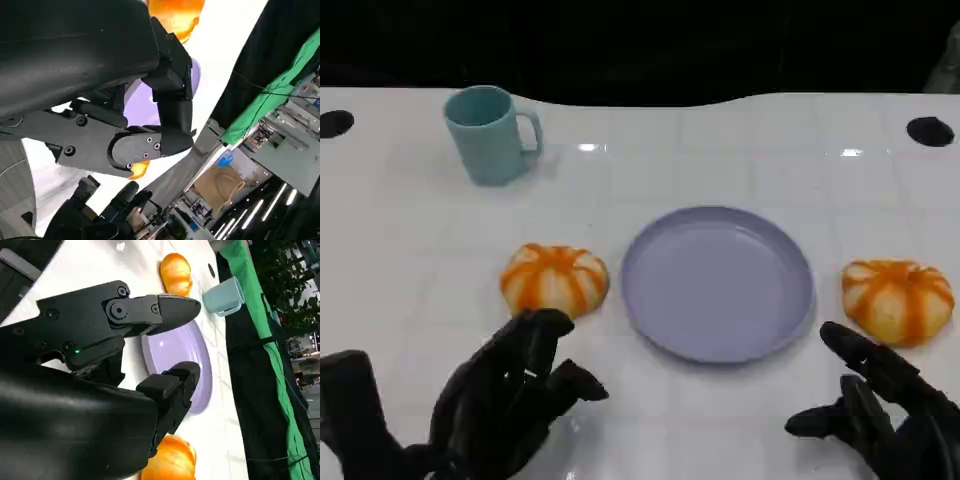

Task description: Grasp the bread from the table and place it into the plate.

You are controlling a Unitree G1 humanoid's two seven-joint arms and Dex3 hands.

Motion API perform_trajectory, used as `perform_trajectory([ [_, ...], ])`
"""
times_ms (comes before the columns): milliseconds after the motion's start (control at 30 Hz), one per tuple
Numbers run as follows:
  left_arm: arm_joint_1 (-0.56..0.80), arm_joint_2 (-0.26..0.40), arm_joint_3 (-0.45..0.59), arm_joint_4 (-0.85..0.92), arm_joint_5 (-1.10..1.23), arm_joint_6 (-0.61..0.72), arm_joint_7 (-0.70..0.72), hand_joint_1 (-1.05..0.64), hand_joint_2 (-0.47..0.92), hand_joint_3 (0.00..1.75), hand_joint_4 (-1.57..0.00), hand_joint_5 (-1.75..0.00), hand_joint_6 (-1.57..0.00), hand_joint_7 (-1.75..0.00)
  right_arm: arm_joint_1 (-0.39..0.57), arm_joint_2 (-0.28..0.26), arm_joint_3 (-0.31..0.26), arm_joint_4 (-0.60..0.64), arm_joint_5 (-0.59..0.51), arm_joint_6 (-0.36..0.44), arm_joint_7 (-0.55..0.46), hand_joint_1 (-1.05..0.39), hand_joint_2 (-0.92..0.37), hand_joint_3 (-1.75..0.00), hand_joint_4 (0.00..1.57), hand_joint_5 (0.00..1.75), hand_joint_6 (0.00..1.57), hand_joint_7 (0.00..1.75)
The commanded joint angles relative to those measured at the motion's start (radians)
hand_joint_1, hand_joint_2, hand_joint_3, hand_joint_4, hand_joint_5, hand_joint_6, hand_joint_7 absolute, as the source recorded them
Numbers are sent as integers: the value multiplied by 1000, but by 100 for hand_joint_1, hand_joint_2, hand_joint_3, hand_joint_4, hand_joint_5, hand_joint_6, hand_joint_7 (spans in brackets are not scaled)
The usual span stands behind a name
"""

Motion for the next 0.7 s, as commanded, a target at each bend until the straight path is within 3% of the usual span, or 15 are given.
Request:
perform_trajectory([
  [33, 8, 12, 0, -14, 7, -3, 2, -49, 92, 47, -56, -175, -47, -151, 10, -10, -8, -20, 8, 6, -4, -77, -92, -27, 86, 92, 107, 24],
  [700, 4, 13, 1, -17, 12, -1, 7, -50, 92, 45, -57, -175, -49, -151, 5, -11, -7, -17, 6, 7, -5, -77, -92, -28, 87, 91, 107, 24],
])
